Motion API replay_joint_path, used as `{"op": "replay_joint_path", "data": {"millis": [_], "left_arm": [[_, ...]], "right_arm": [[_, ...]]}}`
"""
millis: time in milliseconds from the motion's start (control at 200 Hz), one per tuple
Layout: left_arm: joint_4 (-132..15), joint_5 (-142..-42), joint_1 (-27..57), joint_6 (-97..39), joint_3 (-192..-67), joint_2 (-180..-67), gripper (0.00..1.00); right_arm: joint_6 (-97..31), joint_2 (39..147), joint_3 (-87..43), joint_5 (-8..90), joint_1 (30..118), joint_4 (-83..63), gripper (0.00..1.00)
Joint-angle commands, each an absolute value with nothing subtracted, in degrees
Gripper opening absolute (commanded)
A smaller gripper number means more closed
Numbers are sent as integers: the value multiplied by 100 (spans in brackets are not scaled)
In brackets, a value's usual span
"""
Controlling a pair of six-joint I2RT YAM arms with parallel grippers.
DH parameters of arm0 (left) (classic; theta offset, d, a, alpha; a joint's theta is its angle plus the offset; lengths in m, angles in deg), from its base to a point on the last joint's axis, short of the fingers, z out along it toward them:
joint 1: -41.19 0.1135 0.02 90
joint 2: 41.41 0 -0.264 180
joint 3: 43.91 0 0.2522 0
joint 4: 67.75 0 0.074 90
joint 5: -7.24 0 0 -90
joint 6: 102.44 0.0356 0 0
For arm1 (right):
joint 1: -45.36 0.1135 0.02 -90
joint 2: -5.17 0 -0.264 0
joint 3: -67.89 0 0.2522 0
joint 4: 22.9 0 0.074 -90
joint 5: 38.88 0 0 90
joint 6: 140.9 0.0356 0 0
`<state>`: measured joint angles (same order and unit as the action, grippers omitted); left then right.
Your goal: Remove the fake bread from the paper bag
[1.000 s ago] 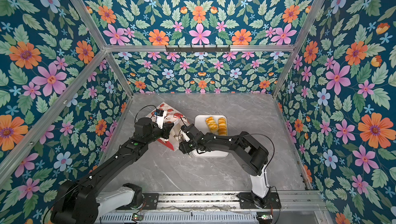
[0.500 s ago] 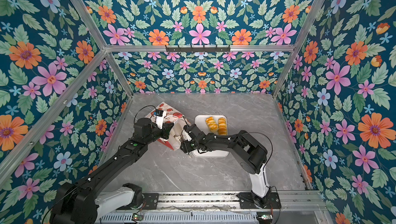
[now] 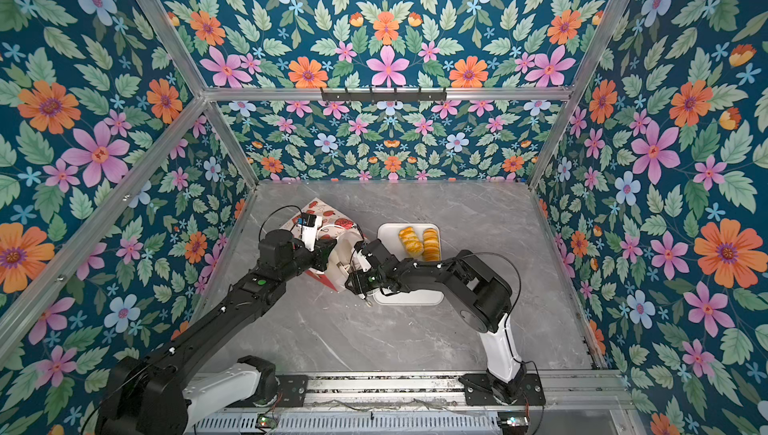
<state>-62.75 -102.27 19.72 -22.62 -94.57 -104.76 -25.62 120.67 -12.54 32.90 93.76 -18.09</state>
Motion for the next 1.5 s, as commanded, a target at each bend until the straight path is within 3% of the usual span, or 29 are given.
{"op": "replay_joint_path", "data": {"millis": [0,320,755,1050,1235,1495], "left_arm": [[-6357,-10265,1966,-2273,-9443,-10466,0],[-6414,-10278,1966,-2290,-9410,-10469,0],[-6568,-10198,1966,-2325,-9328,-10413,0],[-6594,-10115,1966,-2325,-9308,-10375,0],[-6608,-10118,1964,-2317,-9283,-10353,0],[-6621,-10113,1966,-2334,-9243,-10319,0]], "right_arm": [[-2614,12160,-1316,3256,9376,-1570,59],[-2778,12008,-1309,3526,9371,-1277,33],[-3687,11338,-1562,4684,9479,51,27],[-4305,11651,-2023,6079,9978,764,27],[-4185,11750,-1983,6049,10086,693,29],[-3930,11379,-1584,6230,10088,365,43]]}}
